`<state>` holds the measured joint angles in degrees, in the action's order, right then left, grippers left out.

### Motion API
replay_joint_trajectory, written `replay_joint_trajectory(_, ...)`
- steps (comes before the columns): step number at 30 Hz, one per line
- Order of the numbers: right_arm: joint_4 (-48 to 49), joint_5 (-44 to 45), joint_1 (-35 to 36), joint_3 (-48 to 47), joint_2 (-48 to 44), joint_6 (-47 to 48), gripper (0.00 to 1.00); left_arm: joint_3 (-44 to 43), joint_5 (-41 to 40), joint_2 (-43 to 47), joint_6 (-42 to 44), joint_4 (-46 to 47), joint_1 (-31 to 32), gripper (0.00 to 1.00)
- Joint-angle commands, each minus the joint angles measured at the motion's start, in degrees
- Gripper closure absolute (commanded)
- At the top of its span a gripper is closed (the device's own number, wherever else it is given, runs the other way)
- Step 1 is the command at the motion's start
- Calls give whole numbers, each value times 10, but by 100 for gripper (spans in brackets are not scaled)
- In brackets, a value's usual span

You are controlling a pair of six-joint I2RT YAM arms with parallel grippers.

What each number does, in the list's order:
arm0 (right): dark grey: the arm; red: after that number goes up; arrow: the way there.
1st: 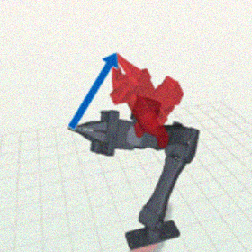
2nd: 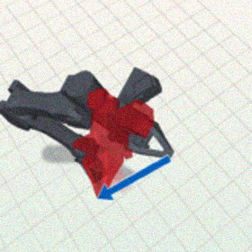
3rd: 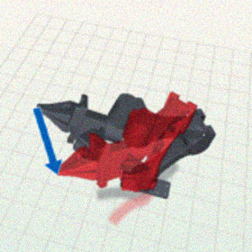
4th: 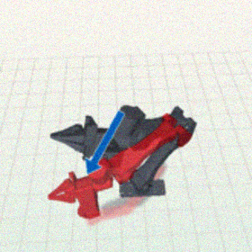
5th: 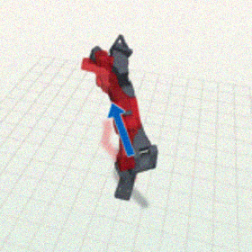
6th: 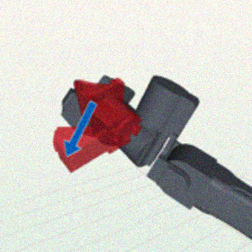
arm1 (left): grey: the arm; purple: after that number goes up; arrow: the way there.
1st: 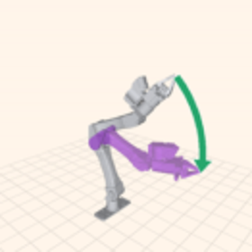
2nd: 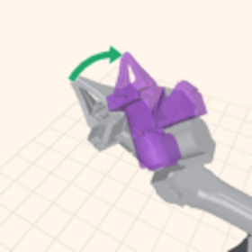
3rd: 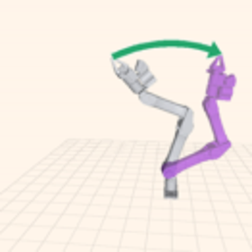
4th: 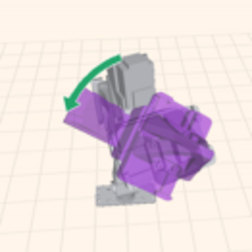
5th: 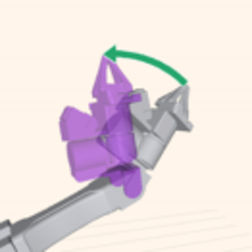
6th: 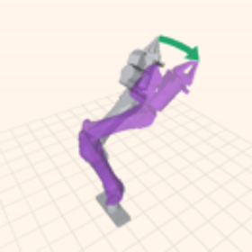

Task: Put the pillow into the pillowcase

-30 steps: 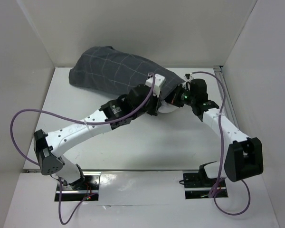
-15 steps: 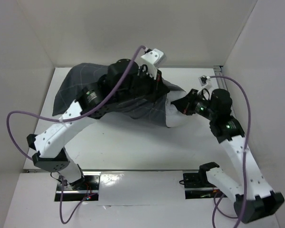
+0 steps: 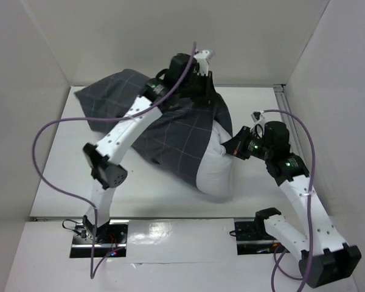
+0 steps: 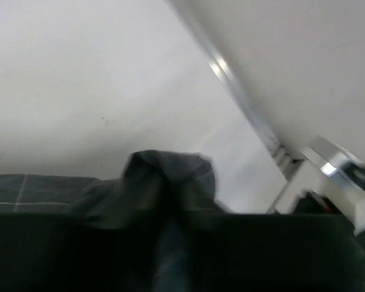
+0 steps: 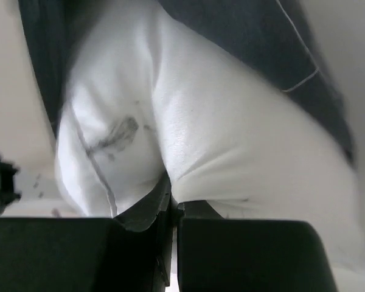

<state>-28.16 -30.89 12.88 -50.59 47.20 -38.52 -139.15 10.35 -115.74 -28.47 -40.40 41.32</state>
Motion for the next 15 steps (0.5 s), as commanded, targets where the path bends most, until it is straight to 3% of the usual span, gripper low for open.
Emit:
replay_joint_trajectory(1, 35, 61, -5, 27, 44, -23, 100, -19, 54, -75, -19, 68, -42, 58)
replay_joint_trajectory(4, 117, 74, -64, 71, 90, -51, 100, -10, 63, -56, 2, 59, -50, 29)
replay_joint_trajectory(7, 242, 7, -154, 112, 155, -52, 100, 27, -25, 1, 38, 59, -35, 22)
replay_joint_trajectory(8, 238, 7, -172, 105, 182, -38, 96, 40, -52, 24, 44, 59, -30, 19)
replay_joint_trajectory(9, 223, 7, -187, 63, 238, -23, 84, 72, -73, 72, 50, 64, -23, 19)
replay_joint_trajectory(10, 195, 20, -201, 39, 262, 2, 53, 90, -106, 93, 56, 64, -23, 22)
replay_joint_trajectory(11, 180, 30, -209, 17, 280, 9, 37, 107, -121, 113, 56, 64, -17, 26)
replay_joint_trajectory(13, 153, 61, -231, -29, 300, 9, 18, 149, -153, 153, 56, 58, -11, 42)
replay_joint_trajectory(15, 152, 67, -249, -43, 281, -8, 14, 165, -165, 159, 56, 33, -4, 48)
